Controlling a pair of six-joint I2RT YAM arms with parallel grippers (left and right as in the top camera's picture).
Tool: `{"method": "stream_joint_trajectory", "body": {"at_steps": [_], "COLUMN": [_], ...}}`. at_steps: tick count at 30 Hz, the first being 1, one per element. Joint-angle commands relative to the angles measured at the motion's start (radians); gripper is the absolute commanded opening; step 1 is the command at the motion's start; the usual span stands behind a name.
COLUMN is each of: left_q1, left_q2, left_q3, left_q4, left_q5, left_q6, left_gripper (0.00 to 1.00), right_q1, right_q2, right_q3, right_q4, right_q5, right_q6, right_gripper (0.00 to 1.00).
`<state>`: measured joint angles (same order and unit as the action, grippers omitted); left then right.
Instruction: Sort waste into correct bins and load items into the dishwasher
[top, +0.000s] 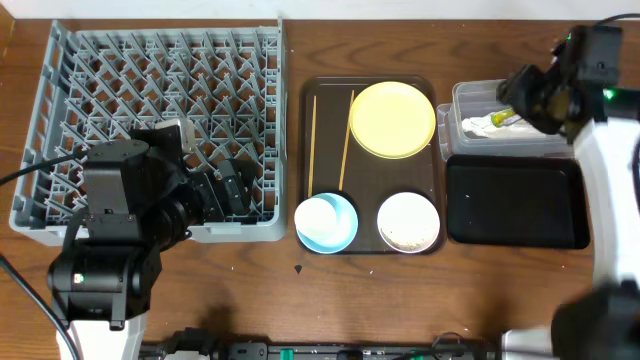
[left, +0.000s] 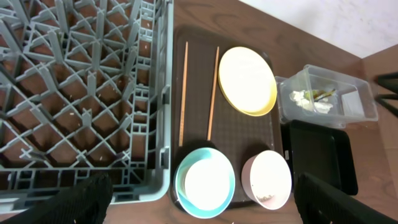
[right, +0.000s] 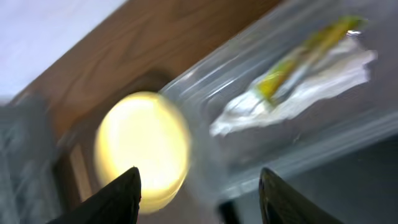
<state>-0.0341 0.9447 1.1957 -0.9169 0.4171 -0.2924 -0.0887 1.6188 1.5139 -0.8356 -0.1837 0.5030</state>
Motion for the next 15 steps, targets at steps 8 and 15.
{"method": "stream_joint_trajectory", "body": {"at_steps": [8, 15], "left_q1": [0.004, 0.004], "left_q2": [-0.005, -0.005], "left_q3": [0.019, 0.019], "left_q4": [0.001, 0.001], "left_q5": [0.013, 0.013], "left_q6": [-0.005, -0.005], "left_gripper": [0.94, 0.94], "right_q1": [0.527, 0.774], "right_q2": [-0.106, -0.046], "right_q3": [-0.064, -0.271], "right_q4": [-0.303, -0.051], "right_q5": [-0.048, -0.023], "right_q6": [-0.193, -0.231], "right_gripper": [0.48, 0.46]}}
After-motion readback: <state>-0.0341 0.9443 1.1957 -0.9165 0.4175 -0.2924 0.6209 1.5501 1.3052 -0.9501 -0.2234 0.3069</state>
